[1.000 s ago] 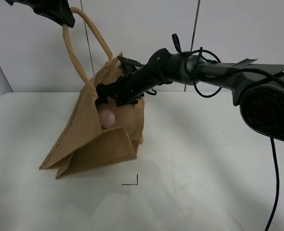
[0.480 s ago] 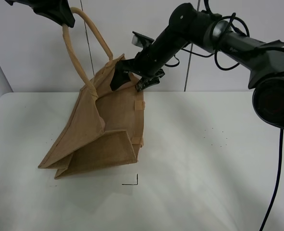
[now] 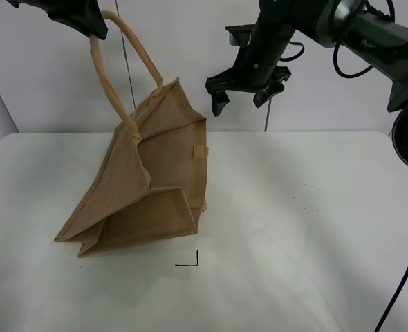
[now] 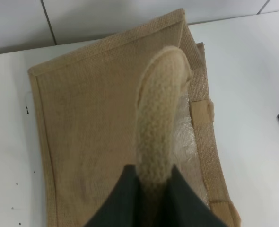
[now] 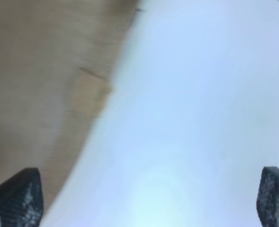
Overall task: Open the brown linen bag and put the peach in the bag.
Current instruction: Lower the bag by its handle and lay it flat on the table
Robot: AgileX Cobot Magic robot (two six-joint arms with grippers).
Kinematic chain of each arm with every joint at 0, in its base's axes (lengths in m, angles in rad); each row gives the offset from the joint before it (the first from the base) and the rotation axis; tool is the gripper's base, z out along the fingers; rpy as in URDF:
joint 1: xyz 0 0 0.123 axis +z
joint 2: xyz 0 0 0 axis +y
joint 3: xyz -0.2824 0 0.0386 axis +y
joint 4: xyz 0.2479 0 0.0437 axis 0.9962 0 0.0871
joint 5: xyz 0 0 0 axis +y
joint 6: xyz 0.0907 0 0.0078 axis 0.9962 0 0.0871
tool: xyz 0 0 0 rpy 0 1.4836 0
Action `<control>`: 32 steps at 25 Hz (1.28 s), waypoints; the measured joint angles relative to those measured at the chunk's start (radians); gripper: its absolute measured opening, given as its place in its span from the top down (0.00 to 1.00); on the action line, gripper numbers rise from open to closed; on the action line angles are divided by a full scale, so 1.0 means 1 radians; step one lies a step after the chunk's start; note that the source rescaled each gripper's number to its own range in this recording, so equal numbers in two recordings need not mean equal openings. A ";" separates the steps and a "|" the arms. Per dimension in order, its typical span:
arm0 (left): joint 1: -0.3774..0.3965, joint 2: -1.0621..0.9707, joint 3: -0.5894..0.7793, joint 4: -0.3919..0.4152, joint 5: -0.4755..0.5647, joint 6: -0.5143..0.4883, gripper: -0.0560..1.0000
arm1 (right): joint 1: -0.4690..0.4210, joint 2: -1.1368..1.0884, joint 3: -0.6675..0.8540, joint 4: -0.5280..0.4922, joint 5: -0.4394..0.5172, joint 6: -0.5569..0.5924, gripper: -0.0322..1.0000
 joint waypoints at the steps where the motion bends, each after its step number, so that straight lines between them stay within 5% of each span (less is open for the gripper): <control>1: 0.000 0.000 0.000 0.000 0.000 0.000 0.95 | -0.005 0.001 0.001 -0.016 0.001 0.006 0.00; 7: 0.000 0.000 0.000 0.000 0.000 0.000 0.95 | -0.107 0.001 0.002 -0.032 0.001 0.007 0.00; 19: 0.000 0.000 0.000 0.000 0.000 0.000 0.95 | -0.447 0.001 0.002 -0.032 0.001 -0.010 0.00; 32: 0.000 0.000 0.000 0.000 0.000 0.000 0.95 | -0.450 -0.162 0.129 0.034 -0.001 -0.029 0.00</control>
